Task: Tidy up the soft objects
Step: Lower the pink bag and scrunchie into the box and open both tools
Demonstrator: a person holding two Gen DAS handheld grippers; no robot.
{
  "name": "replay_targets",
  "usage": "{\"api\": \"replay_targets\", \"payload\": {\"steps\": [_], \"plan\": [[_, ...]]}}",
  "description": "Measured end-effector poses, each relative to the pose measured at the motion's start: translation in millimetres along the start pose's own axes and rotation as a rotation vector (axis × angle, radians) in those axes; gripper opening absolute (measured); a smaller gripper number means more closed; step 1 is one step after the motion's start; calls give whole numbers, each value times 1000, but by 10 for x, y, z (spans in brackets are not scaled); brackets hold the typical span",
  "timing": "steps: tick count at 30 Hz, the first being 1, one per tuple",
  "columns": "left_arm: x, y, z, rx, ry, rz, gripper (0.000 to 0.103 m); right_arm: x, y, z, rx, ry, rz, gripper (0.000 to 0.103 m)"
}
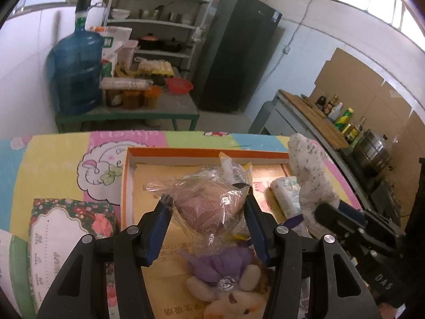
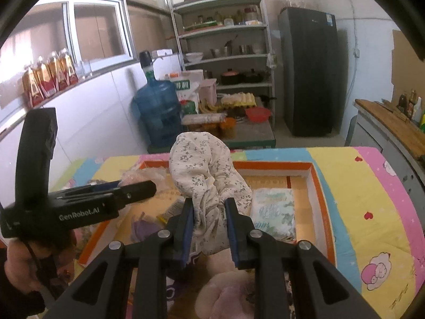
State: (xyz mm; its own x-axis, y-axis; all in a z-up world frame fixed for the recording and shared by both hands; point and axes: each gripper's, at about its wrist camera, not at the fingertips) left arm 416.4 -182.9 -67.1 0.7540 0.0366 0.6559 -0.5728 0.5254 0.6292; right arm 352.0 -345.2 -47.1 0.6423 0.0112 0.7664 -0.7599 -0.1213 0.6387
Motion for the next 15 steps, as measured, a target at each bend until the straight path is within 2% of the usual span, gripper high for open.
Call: {"api": "replay_targets", "payload": {"steps": [8, 12, 14, 15], "plan": [[-2, -162, -73, -8, 22, -40, 57, -22, -86, -46, -21, 19, -14, 25], [-12, -189, -79, -14, 17, -44, 57, -66, -114, 6, -4, 0, -14, 25], [-15, -200, -75, -8, 11, -44, 57, -84, -143, 50, 3, -12, -17, 36], [-13, -197, -70, -7, 6, -46, 58, -94, -154, 68, 0, -17, -18, 45]]}}
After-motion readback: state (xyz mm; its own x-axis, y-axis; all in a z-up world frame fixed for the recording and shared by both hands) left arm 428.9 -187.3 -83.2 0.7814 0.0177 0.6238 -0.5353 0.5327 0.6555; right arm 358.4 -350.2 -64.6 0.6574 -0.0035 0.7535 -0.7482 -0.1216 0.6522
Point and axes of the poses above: each gripper's, at about its wrist camera, not at the fingertips, and y roughly against the way its jaws point, z to its right, x to its top, and after that the axes turned 9 degrees about -x, right-handed
